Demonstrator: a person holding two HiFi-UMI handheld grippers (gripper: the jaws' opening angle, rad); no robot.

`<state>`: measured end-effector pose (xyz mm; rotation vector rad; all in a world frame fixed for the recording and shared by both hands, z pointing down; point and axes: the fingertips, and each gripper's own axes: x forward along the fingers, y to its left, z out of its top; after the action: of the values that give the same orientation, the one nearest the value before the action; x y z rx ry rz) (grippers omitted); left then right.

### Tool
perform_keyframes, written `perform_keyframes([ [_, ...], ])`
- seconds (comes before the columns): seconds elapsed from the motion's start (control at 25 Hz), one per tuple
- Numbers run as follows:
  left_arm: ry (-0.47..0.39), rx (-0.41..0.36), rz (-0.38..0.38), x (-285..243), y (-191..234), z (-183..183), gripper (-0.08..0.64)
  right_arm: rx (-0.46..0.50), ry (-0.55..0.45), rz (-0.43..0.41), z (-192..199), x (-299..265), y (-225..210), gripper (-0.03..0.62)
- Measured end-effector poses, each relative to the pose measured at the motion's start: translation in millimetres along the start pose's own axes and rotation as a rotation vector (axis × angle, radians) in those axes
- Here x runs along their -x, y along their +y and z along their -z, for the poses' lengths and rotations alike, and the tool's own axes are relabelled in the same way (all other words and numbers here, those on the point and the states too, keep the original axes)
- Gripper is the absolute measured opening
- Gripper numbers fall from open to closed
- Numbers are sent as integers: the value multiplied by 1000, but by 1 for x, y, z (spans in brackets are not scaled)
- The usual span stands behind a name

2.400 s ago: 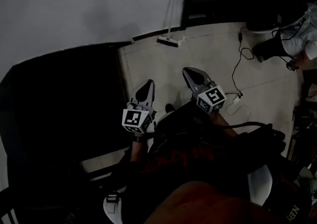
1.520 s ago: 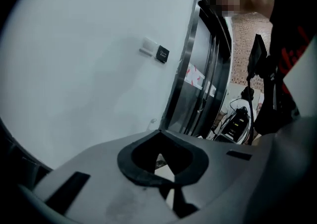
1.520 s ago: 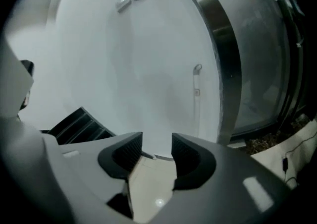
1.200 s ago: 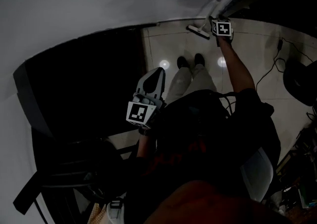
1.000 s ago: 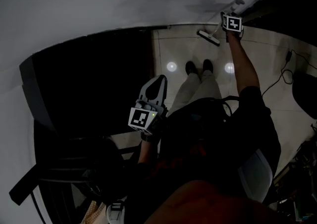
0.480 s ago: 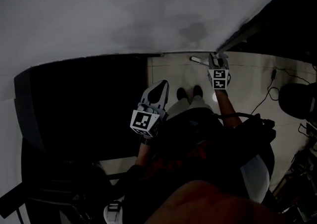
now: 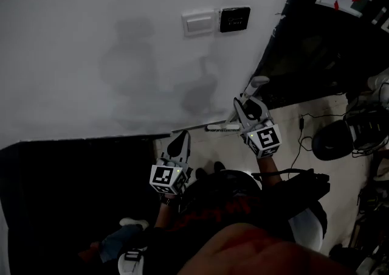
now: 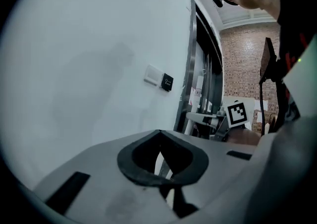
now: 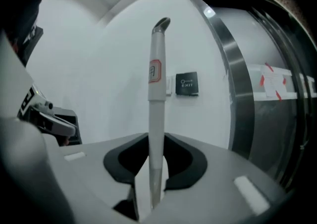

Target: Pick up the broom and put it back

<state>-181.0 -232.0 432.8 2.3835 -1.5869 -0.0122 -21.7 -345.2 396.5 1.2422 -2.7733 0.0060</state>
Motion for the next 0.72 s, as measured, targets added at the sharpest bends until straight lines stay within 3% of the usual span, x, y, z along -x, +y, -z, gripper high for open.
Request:
perform_keyframes([
  [0.24, -19, -7, 28, -17, 13, -15, 6, -16, -94, -50, -42, 20, 9, 86],
  [0.44, 4, 17, 20, -21, 23, -10, 5, -73, -85, -92, -46, 31, 16, 86],
  [0.72, -38, 61, -15, -29, 33, -11, 6, -112, -116, -203, -33, 35, 35, 86],
])
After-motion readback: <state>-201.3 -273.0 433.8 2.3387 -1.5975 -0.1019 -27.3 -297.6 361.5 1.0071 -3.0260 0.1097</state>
